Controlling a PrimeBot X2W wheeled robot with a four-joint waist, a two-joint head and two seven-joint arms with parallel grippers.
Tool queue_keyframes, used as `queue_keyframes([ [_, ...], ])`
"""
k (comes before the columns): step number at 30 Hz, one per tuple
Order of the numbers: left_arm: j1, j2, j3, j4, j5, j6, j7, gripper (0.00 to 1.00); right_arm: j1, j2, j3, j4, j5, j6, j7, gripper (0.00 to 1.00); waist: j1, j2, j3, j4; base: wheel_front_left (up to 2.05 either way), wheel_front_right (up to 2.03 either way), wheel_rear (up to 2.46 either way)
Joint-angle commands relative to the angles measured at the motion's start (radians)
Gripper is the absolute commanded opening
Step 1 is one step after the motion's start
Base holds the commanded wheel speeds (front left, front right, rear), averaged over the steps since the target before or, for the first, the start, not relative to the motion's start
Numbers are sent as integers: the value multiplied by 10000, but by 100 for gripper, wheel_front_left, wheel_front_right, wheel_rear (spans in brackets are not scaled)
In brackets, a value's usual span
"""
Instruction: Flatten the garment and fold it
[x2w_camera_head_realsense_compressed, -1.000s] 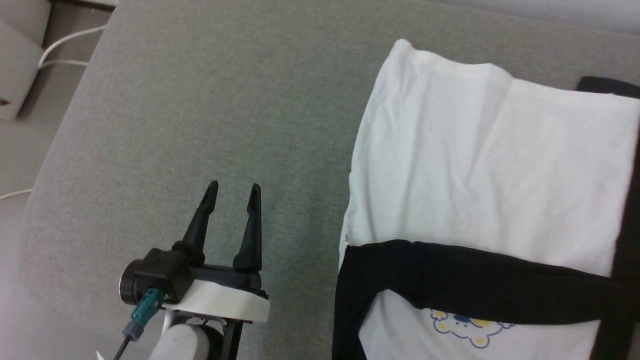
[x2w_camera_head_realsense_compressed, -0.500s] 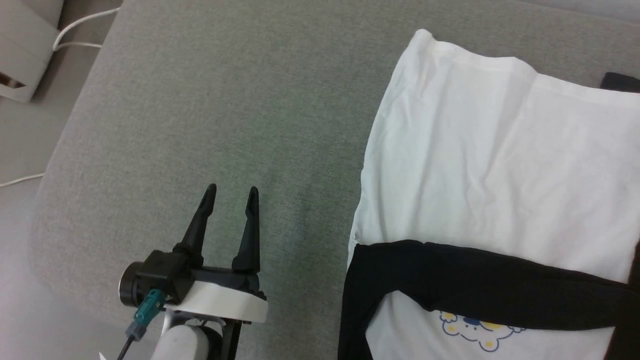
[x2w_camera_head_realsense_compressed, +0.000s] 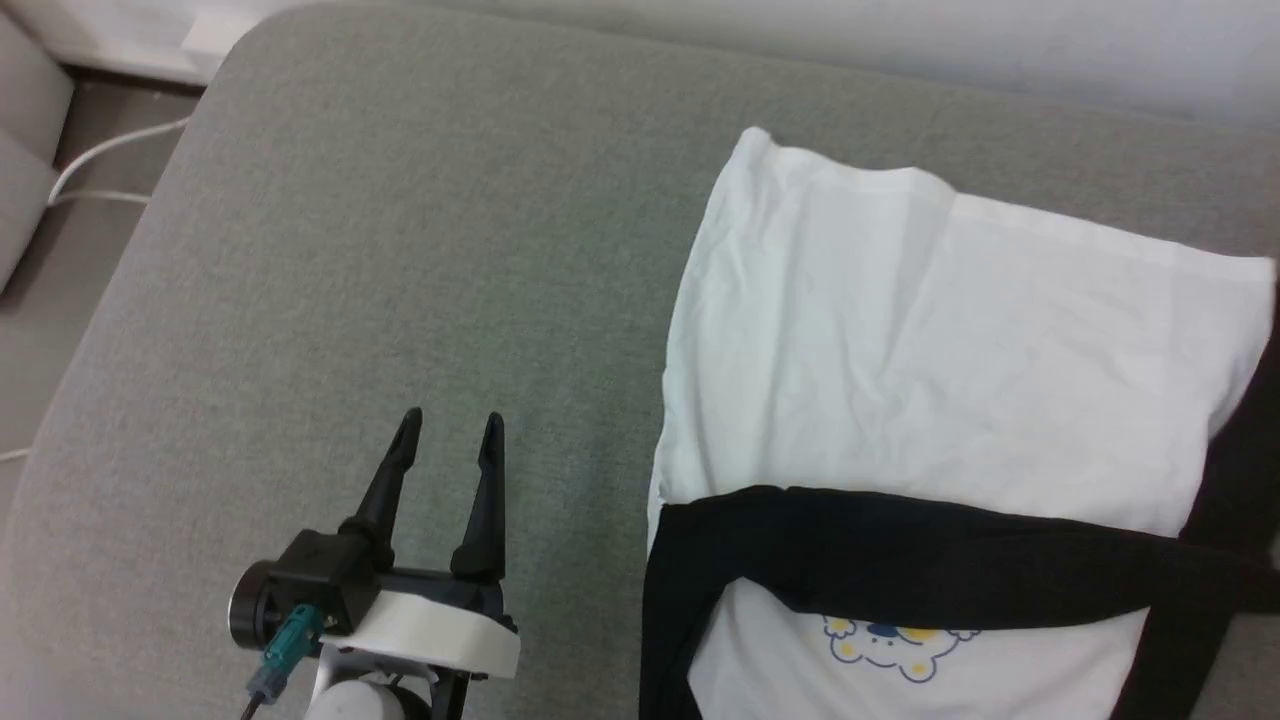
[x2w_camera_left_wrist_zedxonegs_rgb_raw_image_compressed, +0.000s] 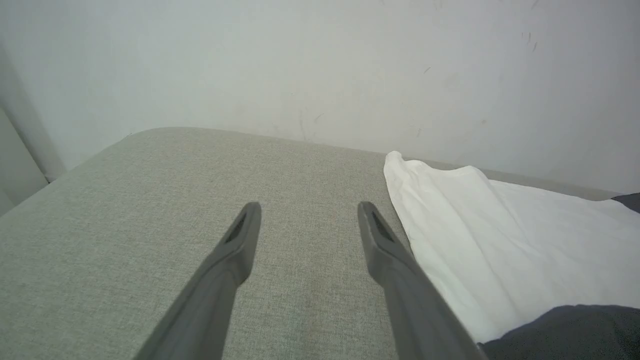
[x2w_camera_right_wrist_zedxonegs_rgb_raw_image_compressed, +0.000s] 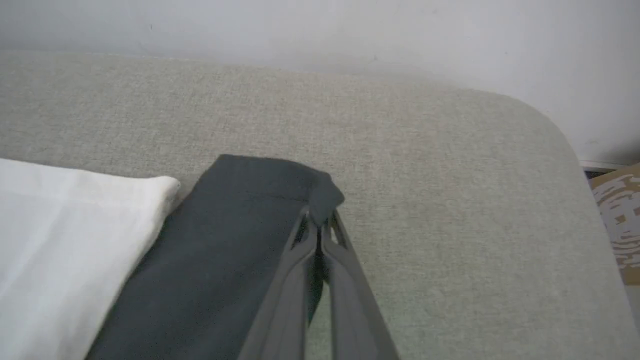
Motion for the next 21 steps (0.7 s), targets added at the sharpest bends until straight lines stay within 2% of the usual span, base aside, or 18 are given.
queue_keyframes([
  [1,149,-19,65,37,104,-64,-47,100,119,-146,-114,44,-73,-23,-166,0,1,0,-698,-632,0,0,0],
  [5,373,-24,148,93,113,-80,-47,100,324,-261,-454,-57,-91,-23,-453,0,1,0,-1178,-942,0,0,0],
  [11,702,-58,182,155,110,-73,-47,100,873,-171,-762,-1020,311,-23,-553,0,1,0,-1798,-1195,0,0,0],
  [17,1114,-22,244,172,61,-52,-47,100,1695,109,-1112,-2953,437,-23,-122,0,1,0,-2465,-1341,0,0,0],
  [21,1373,30,320,105,-4,-15,-47,100,2552,773,-1304,-4975,430,-23,759,0,1,0,-2811,-1402,0,0,0],
])
